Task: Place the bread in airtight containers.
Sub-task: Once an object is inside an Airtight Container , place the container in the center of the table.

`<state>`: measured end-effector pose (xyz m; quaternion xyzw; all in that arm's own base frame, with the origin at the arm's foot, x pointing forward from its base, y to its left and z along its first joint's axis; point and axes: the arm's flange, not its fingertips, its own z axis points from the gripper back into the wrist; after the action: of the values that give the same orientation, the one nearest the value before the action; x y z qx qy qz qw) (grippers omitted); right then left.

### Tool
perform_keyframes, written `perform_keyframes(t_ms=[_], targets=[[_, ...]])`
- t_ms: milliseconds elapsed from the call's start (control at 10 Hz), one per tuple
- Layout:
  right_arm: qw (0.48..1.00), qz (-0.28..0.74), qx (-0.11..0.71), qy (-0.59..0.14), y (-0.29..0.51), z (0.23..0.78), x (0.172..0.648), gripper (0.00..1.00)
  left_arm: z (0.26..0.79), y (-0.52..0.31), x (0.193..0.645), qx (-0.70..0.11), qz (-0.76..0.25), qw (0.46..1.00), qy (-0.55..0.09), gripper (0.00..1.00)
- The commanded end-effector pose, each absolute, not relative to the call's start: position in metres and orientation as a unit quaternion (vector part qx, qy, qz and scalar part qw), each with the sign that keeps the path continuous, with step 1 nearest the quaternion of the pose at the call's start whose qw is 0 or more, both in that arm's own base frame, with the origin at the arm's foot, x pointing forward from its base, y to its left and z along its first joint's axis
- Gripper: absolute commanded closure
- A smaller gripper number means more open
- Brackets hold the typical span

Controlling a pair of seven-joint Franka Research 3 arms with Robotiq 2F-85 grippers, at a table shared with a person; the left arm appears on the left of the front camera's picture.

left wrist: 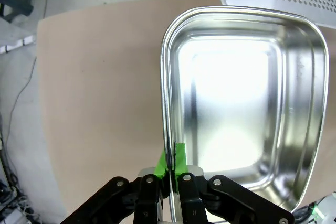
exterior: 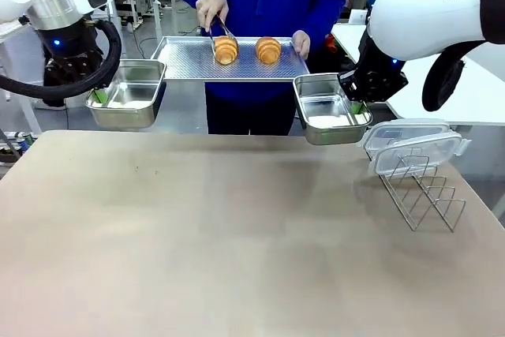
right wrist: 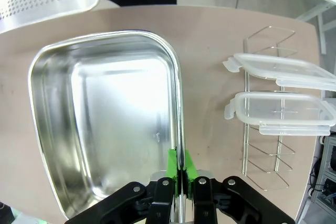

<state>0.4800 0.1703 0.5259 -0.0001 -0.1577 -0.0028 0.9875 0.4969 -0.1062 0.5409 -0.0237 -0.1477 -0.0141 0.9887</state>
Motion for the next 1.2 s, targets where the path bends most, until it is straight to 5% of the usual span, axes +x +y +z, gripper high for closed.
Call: perform_keyframes(t_ms=[0, 1100], targets=[[0.986, 0.0, 0.001, -0.165, 0.1713, 0.5288, 0.4799, 1.0, 0.5445, -0.1069, 0.4967, -0.025, -0.015, 0.987, -0.158, 1.0], [0.986, 0.0, 0.001, -0.165, 0.1713, 0.5288, 0.4799, 1.0, 0.5445, -0.1069, 0.4967, -0.025, -0.015, 0.987, -0.158, 1.0]])
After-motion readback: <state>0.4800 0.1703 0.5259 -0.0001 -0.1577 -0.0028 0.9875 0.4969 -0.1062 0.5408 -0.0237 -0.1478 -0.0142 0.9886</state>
